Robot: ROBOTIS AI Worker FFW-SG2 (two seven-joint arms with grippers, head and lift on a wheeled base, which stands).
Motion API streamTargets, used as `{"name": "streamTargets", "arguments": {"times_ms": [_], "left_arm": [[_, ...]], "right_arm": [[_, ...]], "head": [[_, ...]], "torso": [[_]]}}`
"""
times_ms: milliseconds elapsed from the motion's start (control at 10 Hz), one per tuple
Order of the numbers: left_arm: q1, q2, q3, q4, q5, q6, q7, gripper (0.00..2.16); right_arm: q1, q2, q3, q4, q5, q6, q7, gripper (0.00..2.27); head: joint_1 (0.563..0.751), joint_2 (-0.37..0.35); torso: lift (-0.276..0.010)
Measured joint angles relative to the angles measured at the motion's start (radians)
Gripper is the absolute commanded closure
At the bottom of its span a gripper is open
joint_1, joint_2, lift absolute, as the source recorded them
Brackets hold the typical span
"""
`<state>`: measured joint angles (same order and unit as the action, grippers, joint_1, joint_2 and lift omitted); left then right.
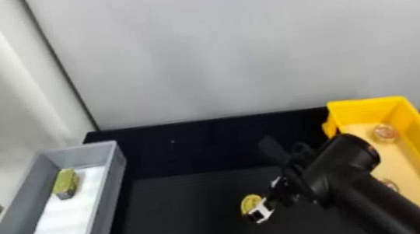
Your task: Pick up the round yellow can and place it in the yellow rectangular box
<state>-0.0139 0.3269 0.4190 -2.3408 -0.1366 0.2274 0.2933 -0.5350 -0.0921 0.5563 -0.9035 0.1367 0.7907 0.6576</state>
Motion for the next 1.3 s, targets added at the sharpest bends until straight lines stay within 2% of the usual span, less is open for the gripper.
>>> {"name": "streamTargets", "arguments": {"times_ms": [700, 1000, 1300], "left_arm": [[-0.001, 0.0, -0.003, 0.0, 0.0, 0.006, -0.002, 0.0], [0.012, 0.0, 0.007, -0.004, 0.0, 0.008, -0.004, 0.0], [0.018, 0.0, 0.013, -0.007, 0.001, 0.011, -0.008, 0.0]], "right_arm": [[0.004, -0.004, -0.003, -0.034, 0.021, 0.018, 0.021, 0.69], [0.013, -0.025, -0.038, -0.202, 0.082, 0.099, 0.031, 0.69], [0.016, -0.05, -0.138, -0.449, 0.229, 0.208, 0.049, 0.69]], "head": [[0.692, 0.054], [0.692, 0.054], [0.692, 0.054]], "torso": [[-0.003], [-0.003], [-0.003]]}}
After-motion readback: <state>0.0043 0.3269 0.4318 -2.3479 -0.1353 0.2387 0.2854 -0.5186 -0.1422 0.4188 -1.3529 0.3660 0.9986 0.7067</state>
